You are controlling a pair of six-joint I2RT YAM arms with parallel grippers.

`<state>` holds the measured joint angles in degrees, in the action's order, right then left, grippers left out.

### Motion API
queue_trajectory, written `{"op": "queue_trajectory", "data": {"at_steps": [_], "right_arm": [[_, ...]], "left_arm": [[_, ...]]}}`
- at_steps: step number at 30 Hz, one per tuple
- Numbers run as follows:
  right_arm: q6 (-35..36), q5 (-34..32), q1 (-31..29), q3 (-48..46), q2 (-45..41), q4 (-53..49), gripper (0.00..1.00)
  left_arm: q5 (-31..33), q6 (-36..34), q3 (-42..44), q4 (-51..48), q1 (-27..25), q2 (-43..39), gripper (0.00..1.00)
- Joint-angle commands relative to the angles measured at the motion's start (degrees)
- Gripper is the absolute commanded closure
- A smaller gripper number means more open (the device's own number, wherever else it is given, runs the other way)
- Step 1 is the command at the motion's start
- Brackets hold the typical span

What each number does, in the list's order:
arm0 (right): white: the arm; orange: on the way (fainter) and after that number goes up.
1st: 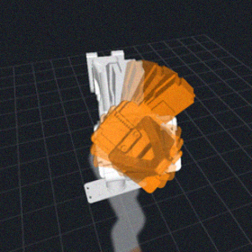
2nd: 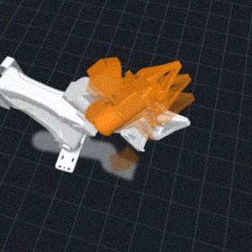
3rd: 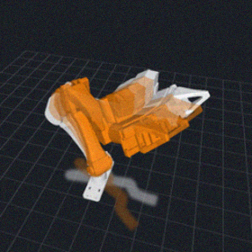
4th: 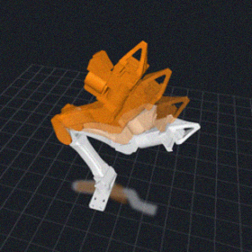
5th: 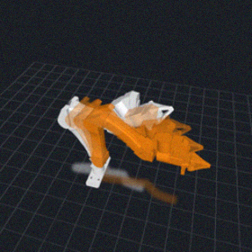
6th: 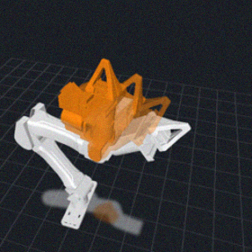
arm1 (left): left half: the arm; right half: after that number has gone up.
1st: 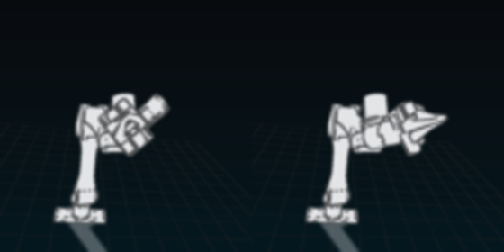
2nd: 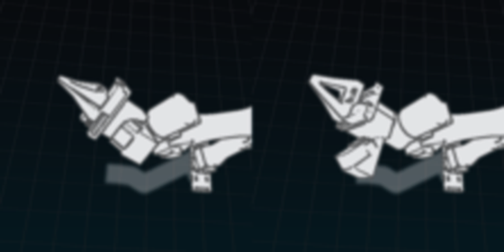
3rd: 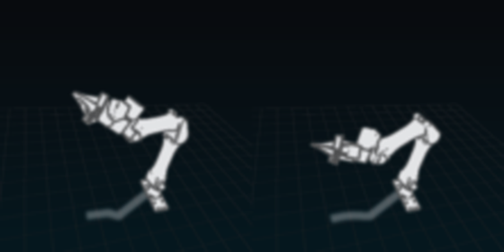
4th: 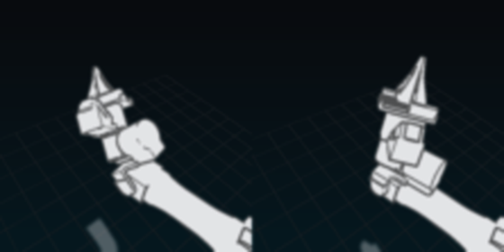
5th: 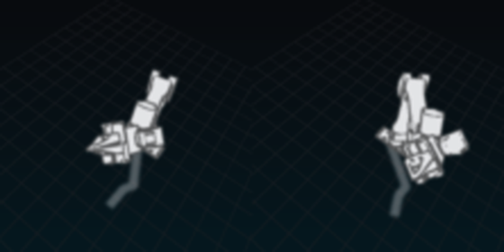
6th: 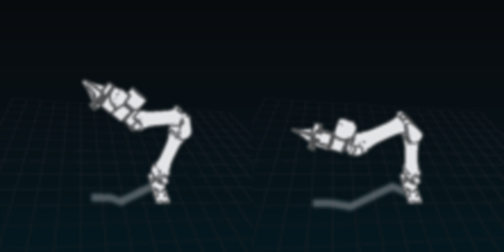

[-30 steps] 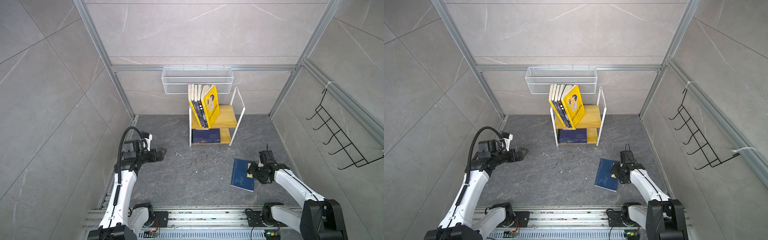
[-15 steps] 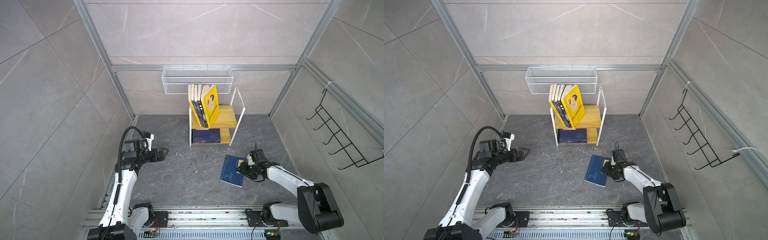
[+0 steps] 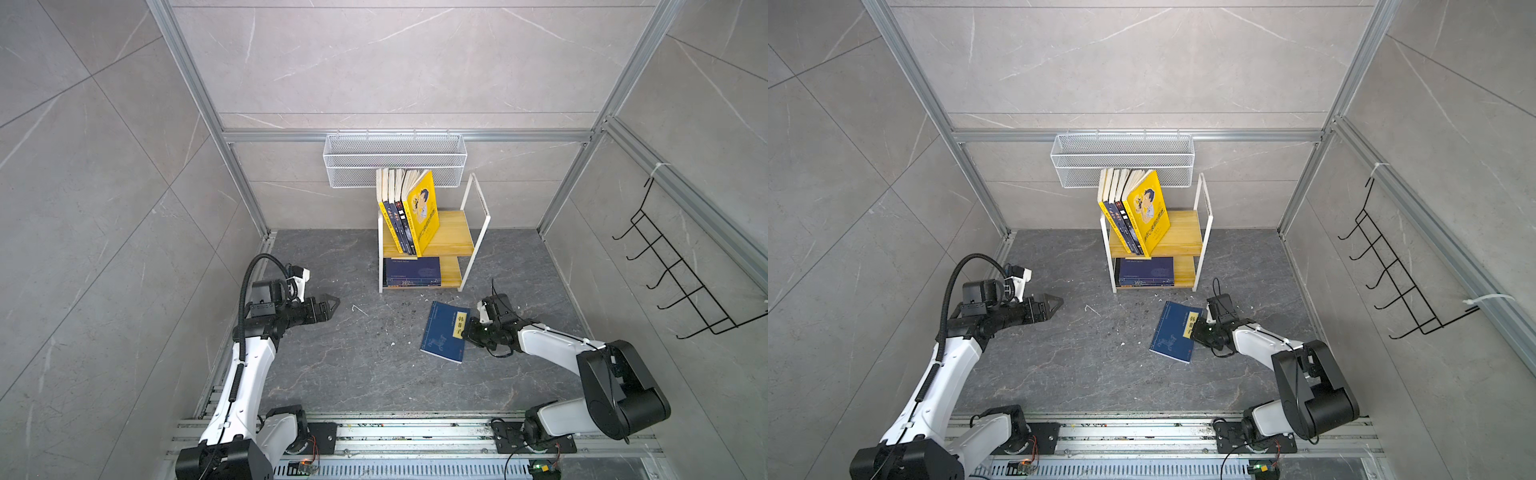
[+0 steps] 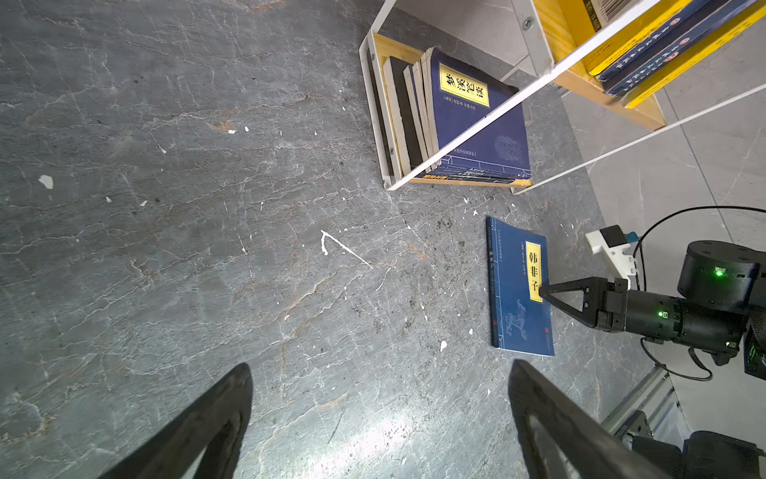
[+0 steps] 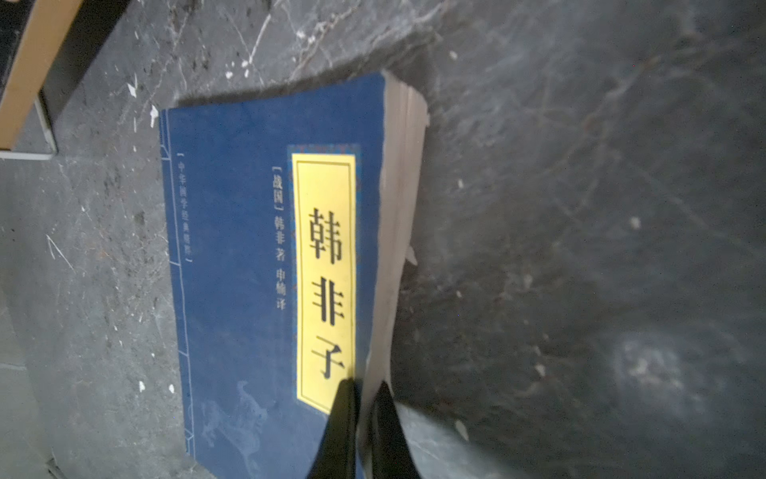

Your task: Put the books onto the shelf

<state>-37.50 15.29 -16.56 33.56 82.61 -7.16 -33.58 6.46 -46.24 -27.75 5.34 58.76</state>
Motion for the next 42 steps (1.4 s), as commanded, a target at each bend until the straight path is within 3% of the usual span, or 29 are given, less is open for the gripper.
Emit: {"op": "queue_trajectory", "data": {"at_steps": [1, 7, 14, 21, 25, 33, 42], "right_arm": [[0.8, -2.3, -0.3, 0.3, 2.0, -3.1, 1.00], [3.7, 0.5, -1.8, 1.5, 3.5, -0.4, 1.00], [5.9, 3.0, -8.3, 2.5, 6.0, 5.2, 1.00], [8.5, 2.7, -14.3, 1.7, 1.5, 10.9, 1.00], [13.8, 1.7, -19.0, -1.6, -1.7, 18.4, 1.00], [21.4, 9.0, -21.6, -2.1, 0.9, 28.9, 1.00], [32.3, 19.8, -22.4, 4.4, 3.0, 29.4, 1.00]], "left_arm": [[-1.4, 0.3, 0.1, 1.7, -0.2, 0.4, 0.04], [-2.7, 3.0, 1.4, 3.4, -2.0, 2.0, 0.07], [-6.2, 9.4, 6.2, 10.3, -5.0, 5.7, 0.11], [-7.7, 14.8, 8.0, 14.3, -7.1, 10.6, 0.08], [-8.9, 11.5, 6.7, 14.1, -8.9, 10.7, 0.07], [-10.1, 0.2, 1.3, 6.2, -8.9, 7.7, 0.04], [-17.5, -15.0, -4.6, -3.5, -8.9, 6.0, 0.05]]}}
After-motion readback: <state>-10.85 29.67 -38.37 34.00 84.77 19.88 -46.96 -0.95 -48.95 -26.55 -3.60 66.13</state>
